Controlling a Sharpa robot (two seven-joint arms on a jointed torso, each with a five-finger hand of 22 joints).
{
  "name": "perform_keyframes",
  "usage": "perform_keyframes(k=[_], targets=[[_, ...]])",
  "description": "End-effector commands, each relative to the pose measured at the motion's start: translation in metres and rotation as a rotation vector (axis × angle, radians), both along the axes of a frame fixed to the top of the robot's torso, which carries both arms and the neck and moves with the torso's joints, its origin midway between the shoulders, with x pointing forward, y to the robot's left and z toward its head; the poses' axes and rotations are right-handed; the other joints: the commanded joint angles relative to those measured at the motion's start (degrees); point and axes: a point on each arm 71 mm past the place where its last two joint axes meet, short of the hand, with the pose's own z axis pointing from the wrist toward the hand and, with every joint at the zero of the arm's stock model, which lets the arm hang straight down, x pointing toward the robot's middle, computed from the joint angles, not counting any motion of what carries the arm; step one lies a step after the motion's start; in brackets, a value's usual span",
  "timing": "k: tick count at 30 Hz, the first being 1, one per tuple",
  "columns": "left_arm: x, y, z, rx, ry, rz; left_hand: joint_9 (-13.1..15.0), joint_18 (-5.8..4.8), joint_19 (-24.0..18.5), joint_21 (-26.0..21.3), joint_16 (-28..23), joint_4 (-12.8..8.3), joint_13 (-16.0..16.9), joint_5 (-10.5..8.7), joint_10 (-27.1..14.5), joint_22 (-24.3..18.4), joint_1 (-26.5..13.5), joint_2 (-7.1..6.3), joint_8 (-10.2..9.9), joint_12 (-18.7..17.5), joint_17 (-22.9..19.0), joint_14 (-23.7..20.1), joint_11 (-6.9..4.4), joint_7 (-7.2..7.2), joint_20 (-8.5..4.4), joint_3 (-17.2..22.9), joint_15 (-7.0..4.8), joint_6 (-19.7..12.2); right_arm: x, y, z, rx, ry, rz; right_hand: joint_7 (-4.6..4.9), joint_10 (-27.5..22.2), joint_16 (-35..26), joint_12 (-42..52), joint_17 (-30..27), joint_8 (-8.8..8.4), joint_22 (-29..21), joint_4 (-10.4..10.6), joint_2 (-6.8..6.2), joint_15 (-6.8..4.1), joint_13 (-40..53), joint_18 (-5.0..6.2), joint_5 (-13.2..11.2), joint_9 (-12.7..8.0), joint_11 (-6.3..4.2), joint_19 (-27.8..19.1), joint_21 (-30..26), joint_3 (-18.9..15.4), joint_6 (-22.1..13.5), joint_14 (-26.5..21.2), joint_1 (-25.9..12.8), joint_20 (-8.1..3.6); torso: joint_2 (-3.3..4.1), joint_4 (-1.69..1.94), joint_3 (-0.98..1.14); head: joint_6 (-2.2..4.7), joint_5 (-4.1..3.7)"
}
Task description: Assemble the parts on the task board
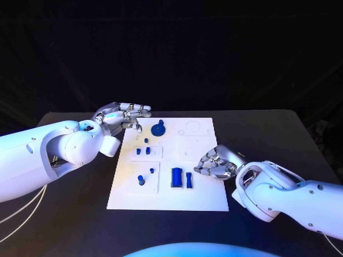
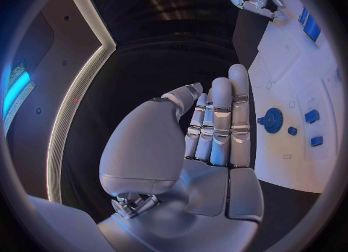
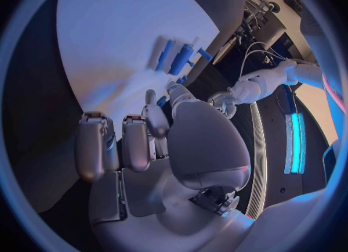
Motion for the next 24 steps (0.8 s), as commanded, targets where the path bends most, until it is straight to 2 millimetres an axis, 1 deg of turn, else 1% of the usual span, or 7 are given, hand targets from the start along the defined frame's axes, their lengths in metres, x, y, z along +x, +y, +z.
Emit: perform_keyframes(k=[1,4,8,14,17,20,24], targets=[[0.004,0.000,0.001,-0.047,-0.041,0.022,-0.06,0.61,-0.60,0.35,0.34,0.46,-0.09,0.12,-0.33,0.17,-0.85,-0.09,0.30,0.44,-0.11,-0.48,-0.05,-0.12,0.02,-0.15,-0.04,-0.32,0.016,-0.008,0.010,0.338,0.053,-0.009,0.74,-9.02,-10.37,-18.37,-11.55,-1.30,4.30,-0.87,0.38,1.09,-9.74,3.17,-1.59,-0.79,0.79,-4.95,-17.90,0.38,-1.51,-2.92,2.56,0.90,-0.92,-0.23,-0.62,1.23,-0.45],[0.011,0.000,-0.001,-0.070,-0.065,0.057,-0.01,0.61,-1.34,0.39,0.25,0.90,-0.06,0.01,-0.15,0.35,-1.43,-0.20,0.57,0.75,-0.32,-1.05,-0.15,-0.23,0.16,-0.71,0.04,-0.16,0.038,-0.022,0.017,0.454,0.077,-0.052,2.38,-15.54,-31.74,-30.17,-31.53,-3.08,-8.20,-0.77,0.79,2.71,-18.59,7.21,-4.08,-2.25,2.49,-16.32,-47.75,1.27,-3.55,-11.94,4.84,2.45,-1.78,-0.33,-1.13,2.70,-0.89],[0.020,0.001,-0.006,-0.095,-0.090,0.117,0.01,0.52,-6.54,-2.34,-3.49,1.74,-0.09,-0.29,0.26,-0.57,-2.22,-0.41,1.06,1.37,-2.34,-7.17,-0.14,-0.49,0.82,-2.52,0.56,-0.04,0.069,-0.038,0.026,0.572,0.074,-0.104,3.52,-15.53,-46.55,-41.10,-38.96,-4.88,-19.53,0.19,0.14,5.38,-33.19,7.90,-7.08,-5.71,4.19,-22.17,-60.53,3.40,-4.51,-16.28,7.95,4.94,-3.09,-0.46,-1.80,4.72,-1.26],[0.032,0.005,-0.017,-0.126,-0.099,0.206,-0.38,-1.06,-19.96,-14.99,-22.67,3.28,-1.01,-0.37,-0.44,-7.07,-2.09,0.13,0.66,-0.74,-12.07,-19.03,1.21,-0.21,4.42,-4.18,4.17,-1.15,0.108,-0.053,0.038,0.678,0.031,-0.146,4.01,-15.25,-64.59,-51.58,-50.72,-4.98,-33.64,1.58,-0.64,8.92,-51.48,7.61,-8.56,-11.90,6.82,-25.89,-70.72,4.88,-4.76,-21.80,8.97,9.30,-4.42,-0.86,-2.35,8.88,-1.85],[0.038,0.004,-0.024,-0.139,-0.098,0.240,-0.55,-2.40,-25.66,-22.51,-30.43,3.72,-1.05,-0.40,-1.39,-11.59,-1.72,0.12,-0.31,-3.11,-15.45,-20.87,1.95,-0.05,7.21,-4.76,5.67,-2.28,0.121,-0.056,0.040,0.706,0.014,-0.157,4.00,-15.04,-68.80,-53.58,-54.52,-5.01,-39.32,1.30,-0.40,10.10,-56.88,7.74,-9.00,-14.62,7.45,-27.60,-70.69,4.24,-5.10,-21.80,8.66,10.12,-5.23,-0.63,-2.56,9.39,-2.00],[0.042,0.004,-0.031,-0.146,-0.093,0.269,-0.55,-1.25,-26.59,-29.09,-38.99,3.96,-1.03,-0.37,-2.28,-16.43,-0.95,0.55,-2.02,-6.47,-19.35,-20.78,3.06,-0.39,9.86,-6.66,7.01,-3.24,0.129,-0.056,0.040,0.723,0.003,-0.160,4.13,-15.41,-72.28,-54.07,-58.64,-4.99,-46.19,0.63,0.39,11.16,-61.97,7.84,-9.47,-17.62,8.14,-31.07,-70.69,2.96,-5.31,-21.40,8.02,11.41,-5.67,-0.54,-2.55,10.13,-1.76],[0.047,0.004,-0.037,-0.146,-0.090,0.299,-0.56,-0.36,-25.69,-32.79,-44.22,3.85,-1.09,-0.19,-3.31,-19.44,-0.30,1.42,-2.98,-8.72,-20.78,-19.79,3.63,-0.19,10.69,-8.75,7.64,-3.01,0.137,-0.055,0.040,0.733,-0.006,-0.161,4.38,-15.35,-73.29,-54.06,-62.23,-4.94,-51.74,-0.26,1.41,11.17,-65.81,7.70,-9.44,-20.27,8.46,-32.11,-70.64,1.42,-5.16,-20.95,7.36,12.15,-5.96,-0.45,-2.41,10.38,-1.58]])
